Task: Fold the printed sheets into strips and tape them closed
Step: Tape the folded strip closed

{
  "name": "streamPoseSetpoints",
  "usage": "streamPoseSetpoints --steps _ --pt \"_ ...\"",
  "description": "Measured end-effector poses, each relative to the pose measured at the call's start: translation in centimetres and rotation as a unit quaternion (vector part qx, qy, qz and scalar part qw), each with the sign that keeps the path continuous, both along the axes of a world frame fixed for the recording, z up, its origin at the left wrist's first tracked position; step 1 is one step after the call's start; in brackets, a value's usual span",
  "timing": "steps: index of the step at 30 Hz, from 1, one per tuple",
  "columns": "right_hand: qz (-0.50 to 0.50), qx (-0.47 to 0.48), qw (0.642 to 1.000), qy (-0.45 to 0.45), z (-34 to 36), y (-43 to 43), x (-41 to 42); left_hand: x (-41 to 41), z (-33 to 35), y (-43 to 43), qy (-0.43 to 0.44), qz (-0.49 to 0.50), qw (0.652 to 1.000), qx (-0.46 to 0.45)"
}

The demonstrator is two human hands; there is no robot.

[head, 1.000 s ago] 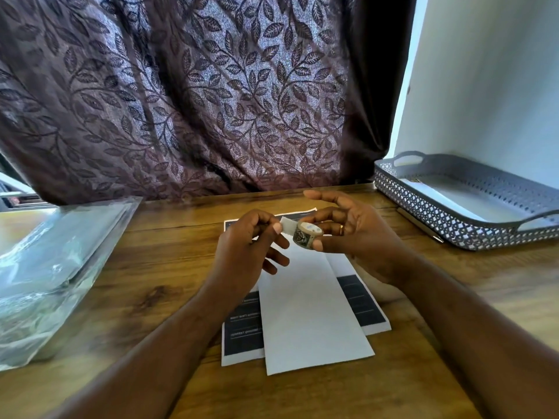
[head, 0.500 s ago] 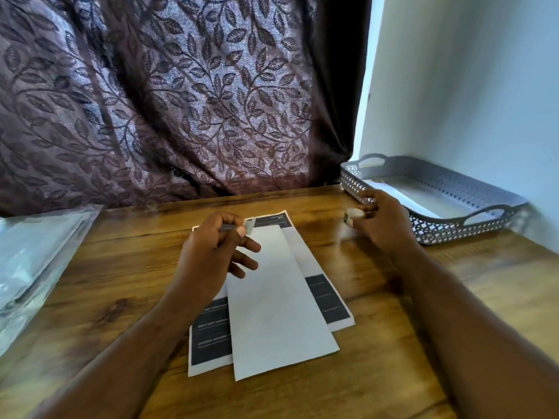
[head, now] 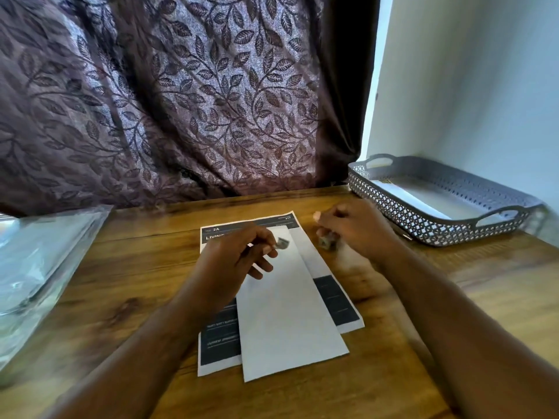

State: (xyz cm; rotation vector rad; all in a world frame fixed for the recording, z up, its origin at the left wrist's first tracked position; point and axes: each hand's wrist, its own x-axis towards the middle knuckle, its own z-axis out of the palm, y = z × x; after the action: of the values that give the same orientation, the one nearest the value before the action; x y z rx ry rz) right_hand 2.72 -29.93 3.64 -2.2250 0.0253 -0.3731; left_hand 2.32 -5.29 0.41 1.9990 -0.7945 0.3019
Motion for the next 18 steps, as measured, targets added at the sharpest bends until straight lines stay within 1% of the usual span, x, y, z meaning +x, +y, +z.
streamPoseSetpoints --steps 2,3,4,7,13,18 --pt "-0.043 -0.11 0.993 -0.003 -0.3 0.3 0.4 -0.2 0.1 0.0 -0.027 -0.002 0.999 0.022" --pt "-0.066 -0.166 0.984 0.003 -0.5 0.2 0.6 -0.2 0.0 0.0 -0.027 -0.001 0.999 0.026" --pt "-0.078 -0.201 0.976 0.012 -0.7 -0.1 0.7 -0.2 0.1 0.0 -0.024 0.001 0.999 0.028" --pt "-0.073 -0.203 0.976 0.035 -1.4 -0.9 1.2 0.0 0.0 0.0 -0.018 0.008 0.999 0.034" --pt "-0.084 -0.16 0.984 0.007 -1.7 -1.5 1.6 0.0 -0.1 -0.1 -0.016 0.006 0.999 0.028" --pt "-0.063 -0.154 0.985 0.053 -1.9 -1.3 1.7 -0.1 -0.4 -0.7 -0.01 -0.004 0.999 0.032"
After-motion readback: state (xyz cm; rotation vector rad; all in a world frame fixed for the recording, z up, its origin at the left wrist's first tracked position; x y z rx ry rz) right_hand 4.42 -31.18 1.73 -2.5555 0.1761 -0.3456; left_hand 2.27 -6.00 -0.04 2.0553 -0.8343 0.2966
